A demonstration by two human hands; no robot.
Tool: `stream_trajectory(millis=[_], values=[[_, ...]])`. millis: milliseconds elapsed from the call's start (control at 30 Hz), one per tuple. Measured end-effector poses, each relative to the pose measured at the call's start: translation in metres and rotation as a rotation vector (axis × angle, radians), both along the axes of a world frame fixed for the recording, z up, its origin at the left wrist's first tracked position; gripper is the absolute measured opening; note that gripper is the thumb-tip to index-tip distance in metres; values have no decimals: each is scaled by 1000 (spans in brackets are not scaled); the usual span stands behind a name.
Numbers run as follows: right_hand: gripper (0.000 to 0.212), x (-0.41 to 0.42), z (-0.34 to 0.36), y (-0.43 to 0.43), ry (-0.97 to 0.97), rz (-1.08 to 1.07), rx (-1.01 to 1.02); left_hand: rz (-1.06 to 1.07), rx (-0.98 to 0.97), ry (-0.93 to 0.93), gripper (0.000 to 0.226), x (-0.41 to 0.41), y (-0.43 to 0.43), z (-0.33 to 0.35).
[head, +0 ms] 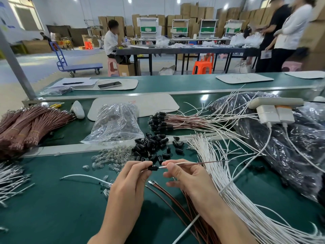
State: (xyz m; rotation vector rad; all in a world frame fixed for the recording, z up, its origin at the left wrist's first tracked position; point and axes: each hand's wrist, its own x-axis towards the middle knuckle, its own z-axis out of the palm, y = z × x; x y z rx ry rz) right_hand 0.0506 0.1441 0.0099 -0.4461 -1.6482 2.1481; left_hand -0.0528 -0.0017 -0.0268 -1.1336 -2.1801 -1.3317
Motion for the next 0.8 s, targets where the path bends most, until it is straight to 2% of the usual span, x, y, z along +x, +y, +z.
stream_trajectory(millis=[267, 567, 800], values=[[24, 1, 2, 0, -5, 2, -39, -13, 84, -30, 27, 0, 0, 1], [24, 2, 6, 1, 5, -16, -81, -37, 80, -33, 14, 1, 0, 4], [21, 2, 6, -2, -26, -28, 17, -58, 33, -18, 12, 3, -1, 4]])
